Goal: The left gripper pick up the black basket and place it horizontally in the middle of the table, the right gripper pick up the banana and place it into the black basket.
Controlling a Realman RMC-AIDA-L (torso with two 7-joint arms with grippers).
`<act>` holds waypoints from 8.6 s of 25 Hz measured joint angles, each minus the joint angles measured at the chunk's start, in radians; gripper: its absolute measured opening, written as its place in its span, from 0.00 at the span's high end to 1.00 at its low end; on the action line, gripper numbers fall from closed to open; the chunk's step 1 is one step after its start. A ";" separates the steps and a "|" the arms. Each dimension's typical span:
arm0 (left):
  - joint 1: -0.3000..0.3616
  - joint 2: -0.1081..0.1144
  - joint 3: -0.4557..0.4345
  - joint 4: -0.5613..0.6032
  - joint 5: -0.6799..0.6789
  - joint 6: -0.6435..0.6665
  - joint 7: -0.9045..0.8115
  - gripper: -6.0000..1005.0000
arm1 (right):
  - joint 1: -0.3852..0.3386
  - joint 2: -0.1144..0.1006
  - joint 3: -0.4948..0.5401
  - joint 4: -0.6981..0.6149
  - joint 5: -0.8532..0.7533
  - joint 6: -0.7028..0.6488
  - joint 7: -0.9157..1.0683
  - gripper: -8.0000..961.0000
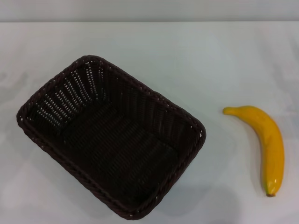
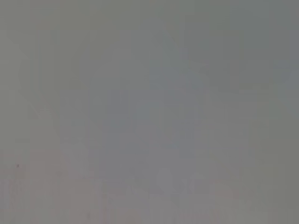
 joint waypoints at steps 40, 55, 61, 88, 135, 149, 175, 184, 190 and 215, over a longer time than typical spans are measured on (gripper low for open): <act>-0.514 0.027 0.213 0.179 1.100 -0.203 -0.596 0.29 | 0.003 0.005 -0.006 -0.008 0.000 0.025 0.062 0.12; -0.523 0.012 0.209 0.138 1.080 -0.203 -0.575 0.65 | -0.014 0.003 -0.002 -0.009 -0.001 0.047 0.064 0.12; -0.512 0.034 0.158 0.137 1.065 -0.270 -0.574 0.76 | -0.015 0.003 -0.001 -0.008 0.000 0.048 0.064 0.12; -0.279 0.084 -0.094 0.053 0.691 -0.215 -0.745 0.83 | -0.005 -0.003 0.000 -0.003 -0.001 0.042 0.060 0.12; -0.384 -0.058 0.009 -0.051 0.634 0.086 -0.733 0.46 | -0.021 -0.004 0.004 -0.009 -0.002 0.037 0.055 0.12; -0.268 -0.066 0.002 0.066 0.518 0.052 -0.584 0.23 | -0.028 -0.004 0.004 -0.003 0.015 0.054 0.079 0.12; 0.025 -0.176 -0.005 -0.347 -0.685 -0.112 0.879 0.17 | -0.090 -0.212 -0.002 0.991 -1.453 0.173 1.922 0.14; -0.015 -0.175 -0.005 -0.385 -0.737 -0.073 0.951 0.17 | -0.023 -0.011 -0.088 1.487 -2.109 0.516 2.429 0.14; -0.035 -0.174 -0.005 -0.396 -0.782 -0.037 0.987 0.17 | 0.019 -0.012 -0.314 1.564 -2.237 0.612 2.692 0.14; -0.067 -0.172 -0.005 -0.395 -0.793 0.008 0.988 0.17 | 0.045 -0.006 -0.544 1.372 -2.351 0.567 2.916 0.14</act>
